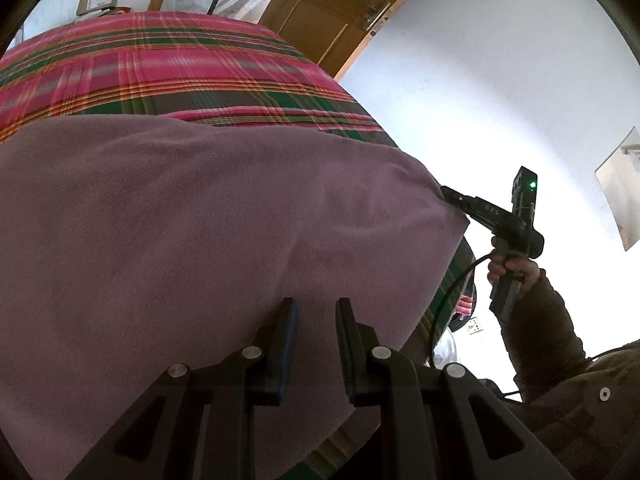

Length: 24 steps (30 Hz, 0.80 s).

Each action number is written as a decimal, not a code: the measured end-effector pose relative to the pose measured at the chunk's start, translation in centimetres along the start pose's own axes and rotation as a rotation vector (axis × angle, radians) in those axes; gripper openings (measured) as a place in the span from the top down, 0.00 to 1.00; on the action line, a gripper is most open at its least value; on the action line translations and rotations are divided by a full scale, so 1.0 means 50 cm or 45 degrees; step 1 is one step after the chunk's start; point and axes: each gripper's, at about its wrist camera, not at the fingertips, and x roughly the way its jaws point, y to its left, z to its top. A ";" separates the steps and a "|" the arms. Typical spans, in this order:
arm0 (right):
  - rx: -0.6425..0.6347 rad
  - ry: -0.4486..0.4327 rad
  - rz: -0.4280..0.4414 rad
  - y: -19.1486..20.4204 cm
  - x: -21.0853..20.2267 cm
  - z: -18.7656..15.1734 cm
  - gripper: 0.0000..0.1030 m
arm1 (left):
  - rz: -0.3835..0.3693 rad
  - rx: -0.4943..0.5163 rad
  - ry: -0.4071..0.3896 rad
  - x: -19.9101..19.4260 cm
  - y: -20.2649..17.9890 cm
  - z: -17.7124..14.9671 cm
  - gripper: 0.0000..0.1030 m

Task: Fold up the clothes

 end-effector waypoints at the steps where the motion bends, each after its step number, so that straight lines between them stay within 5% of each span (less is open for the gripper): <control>1: -0.007 -0.009 -0.006 0.003 -0.004 -0.001 0.92 | 0.001 -0.001 0.000 0.000 -0.001 0.000 0.81; 9: -0.112 -0.098 -0.029 0.038 -0.058 -0.017 0.93 | 0.011 0.003 0.000 0.001 -0.002 -0.003 0.81; 15: -0.213 -0.058 -0.040 0.053 -0.067 -0.044 0.93 | 0.005 -0.003 -0.002 0.002 0.002 -0.001 0.81; 24: -0.038 0.091 0.116 0.006 -0.034 -0.024 0.87 | -0.004 -0.006 0.000 0.001 0.003 0.001 0.81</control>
